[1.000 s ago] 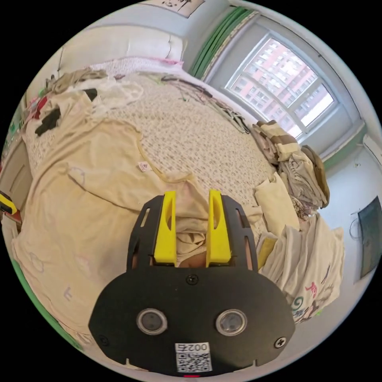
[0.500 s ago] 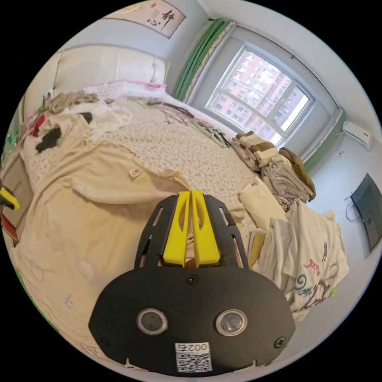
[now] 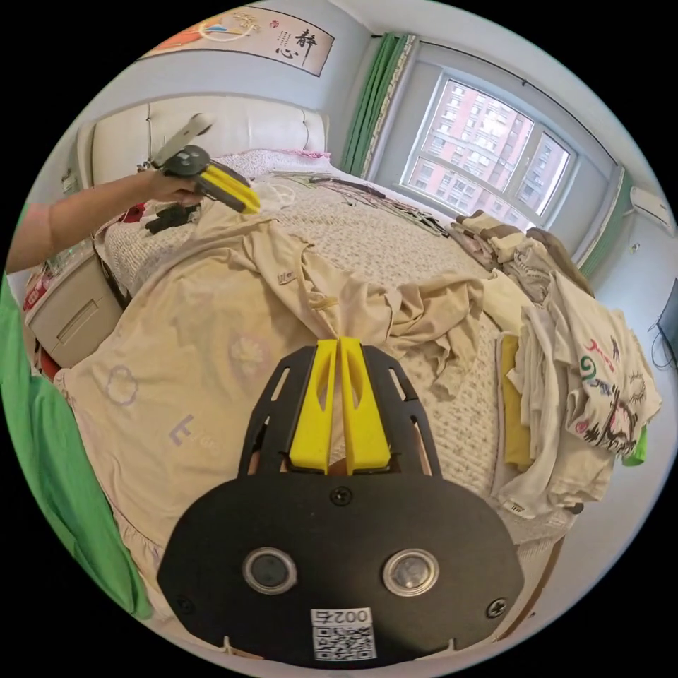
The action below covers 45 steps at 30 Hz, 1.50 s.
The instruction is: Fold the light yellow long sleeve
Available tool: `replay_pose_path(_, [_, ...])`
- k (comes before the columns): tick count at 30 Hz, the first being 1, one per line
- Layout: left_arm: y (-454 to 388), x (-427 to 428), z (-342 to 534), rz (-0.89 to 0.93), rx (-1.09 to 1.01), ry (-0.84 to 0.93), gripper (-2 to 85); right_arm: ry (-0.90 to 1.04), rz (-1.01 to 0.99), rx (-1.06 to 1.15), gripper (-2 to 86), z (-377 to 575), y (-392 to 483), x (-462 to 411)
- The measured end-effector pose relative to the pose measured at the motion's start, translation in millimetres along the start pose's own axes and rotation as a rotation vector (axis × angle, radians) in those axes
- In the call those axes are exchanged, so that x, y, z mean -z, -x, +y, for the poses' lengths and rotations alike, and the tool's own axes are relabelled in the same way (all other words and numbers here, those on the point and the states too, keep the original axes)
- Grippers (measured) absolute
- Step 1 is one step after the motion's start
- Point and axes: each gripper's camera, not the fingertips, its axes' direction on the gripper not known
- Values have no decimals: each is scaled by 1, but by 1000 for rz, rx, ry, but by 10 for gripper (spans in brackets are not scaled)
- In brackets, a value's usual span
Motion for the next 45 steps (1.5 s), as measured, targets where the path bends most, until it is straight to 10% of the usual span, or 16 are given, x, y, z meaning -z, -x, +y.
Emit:
replay_pose_path(11, [-22,-90,-74,60,-378,238,32,-3,-77,-79,-9,29,-28,-2])
replay_pose_path(22, [8,-70,-87,329,-259,142,24,-20,-129,-151,-9,46,-47,3])
replay_pose_path(45, [-9,-50,-58,-40,-188,179,-10,-123,-78,-144,-9,17,-50,70])
